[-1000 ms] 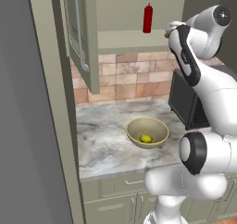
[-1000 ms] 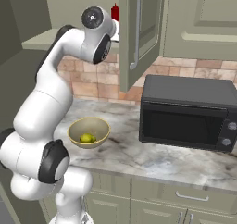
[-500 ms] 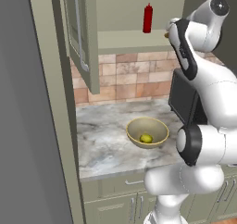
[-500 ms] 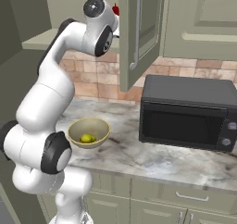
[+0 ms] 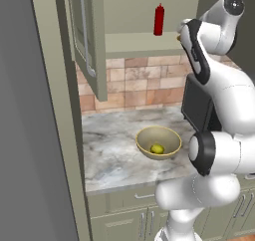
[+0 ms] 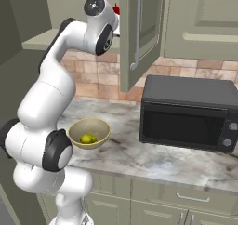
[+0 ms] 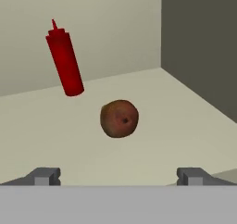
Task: Open the cabinet. Pick the pear and pear from the cabinet and place them into the bowl. Then close the cabinet.
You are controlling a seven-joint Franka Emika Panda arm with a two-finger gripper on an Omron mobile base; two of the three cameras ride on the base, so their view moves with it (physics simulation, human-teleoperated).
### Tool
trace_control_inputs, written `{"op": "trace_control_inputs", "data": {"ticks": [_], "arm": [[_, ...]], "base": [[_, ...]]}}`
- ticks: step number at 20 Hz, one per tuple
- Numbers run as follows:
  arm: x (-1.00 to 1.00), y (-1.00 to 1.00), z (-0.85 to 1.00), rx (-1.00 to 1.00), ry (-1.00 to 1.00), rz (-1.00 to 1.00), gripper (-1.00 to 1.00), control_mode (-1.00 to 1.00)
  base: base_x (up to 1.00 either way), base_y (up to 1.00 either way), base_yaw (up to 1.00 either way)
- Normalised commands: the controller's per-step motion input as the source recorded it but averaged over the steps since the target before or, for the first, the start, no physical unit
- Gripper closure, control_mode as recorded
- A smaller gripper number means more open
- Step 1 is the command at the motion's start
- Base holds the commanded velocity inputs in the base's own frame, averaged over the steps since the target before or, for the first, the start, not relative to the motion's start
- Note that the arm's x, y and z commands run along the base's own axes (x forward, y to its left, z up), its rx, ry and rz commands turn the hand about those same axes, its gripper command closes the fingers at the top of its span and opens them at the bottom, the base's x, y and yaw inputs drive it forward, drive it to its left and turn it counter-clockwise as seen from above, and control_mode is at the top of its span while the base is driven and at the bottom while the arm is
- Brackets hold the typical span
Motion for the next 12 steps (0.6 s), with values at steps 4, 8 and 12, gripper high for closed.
{"op": "trace_control_inputs", "data": {"ticks": [4, 8, 12], "arm": [[0.3, 0.0, -0.08, -0.01, 0.0, 0.0, -1.0, -1.0], [0.41, 0.0, -0.11, 0.0, 0.0, 0.0, -1.0, -1.0], [0.45, -0.01, -0.03, 0.0, 0.0, 0.0, -1.0, -1.0]], "base": [[0.0, 0.0, 0.0], [0.0, 0.0, 0.0], [0.0, 0.0, 0.0]]}}
